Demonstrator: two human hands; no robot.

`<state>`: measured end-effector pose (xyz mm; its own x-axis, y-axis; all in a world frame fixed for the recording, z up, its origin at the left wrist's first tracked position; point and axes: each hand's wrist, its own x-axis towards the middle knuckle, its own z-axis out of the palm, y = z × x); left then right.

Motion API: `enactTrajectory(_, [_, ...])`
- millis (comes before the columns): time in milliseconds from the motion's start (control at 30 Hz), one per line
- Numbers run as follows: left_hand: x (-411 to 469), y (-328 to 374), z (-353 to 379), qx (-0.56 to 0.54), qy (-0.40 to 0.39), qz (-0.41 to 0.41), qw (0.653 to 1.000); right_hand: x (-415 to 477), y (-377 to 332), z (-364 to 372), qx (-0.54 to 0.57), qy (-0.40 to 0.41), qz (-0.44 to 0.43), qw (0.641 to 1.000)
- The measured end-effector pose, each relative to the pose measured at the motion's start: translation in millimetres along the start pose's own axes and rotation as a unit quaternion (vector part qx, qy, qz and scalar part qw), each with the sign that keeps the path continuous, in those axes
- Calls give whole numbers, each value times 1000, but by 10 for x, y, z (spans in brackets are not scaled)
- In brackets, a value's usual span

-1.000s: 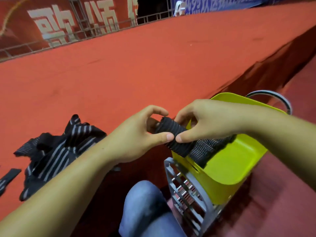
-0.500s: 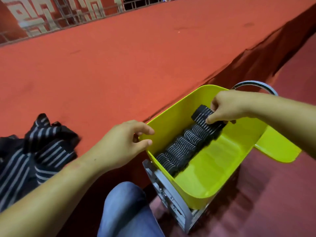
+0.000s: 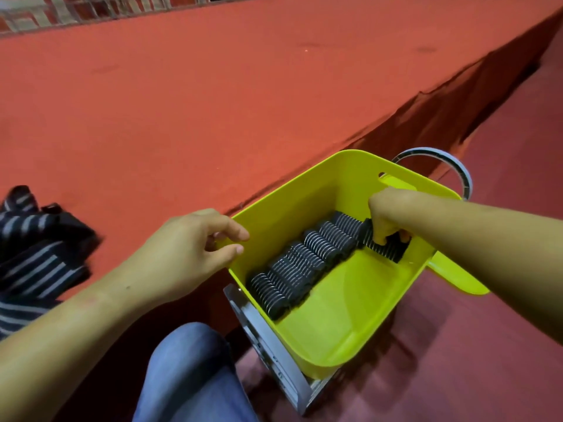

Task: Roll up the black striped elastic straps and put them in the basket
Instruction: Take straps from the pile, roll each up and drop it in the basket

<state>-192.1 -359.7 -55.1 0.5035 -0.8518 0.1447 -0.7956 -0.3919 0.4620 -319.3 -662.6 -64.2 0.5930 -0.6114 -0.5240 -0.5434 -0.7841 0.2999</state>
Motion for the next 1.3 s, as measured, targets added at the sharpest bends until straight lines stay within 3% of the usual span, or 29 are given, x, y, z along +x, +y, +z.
enactTrajectory(200, [15, -13, 28, -7, 6, 9, 1000, -12, -159, -34, -129, -46, -1, 991])
enactTrajectory(367, [6, -39, 20, -13, 10, 18, 1000, -1, -221, 10, -163, -156, 15, 974])
enactTrajectory(533, [-4, -49, 35, -17, 8, 20, 1000, 14, -187, 45, -182, -99, -25, 978])
enactTrajectory(733, [-34, -52, 37, -13, 5, 23, 1000, 48, -192, 79, -82, -30, -34, 996])
enactTrajectory(1033, [-44, -63, 43, -11, 11, 28, 999, 207, -236, 121, -129, -52, -23, 990])
enactTrajectory(1300, [-94, -72, 138, -39, 49, 33, 998, 249, -183, -55, -74, 83, -35, 993])
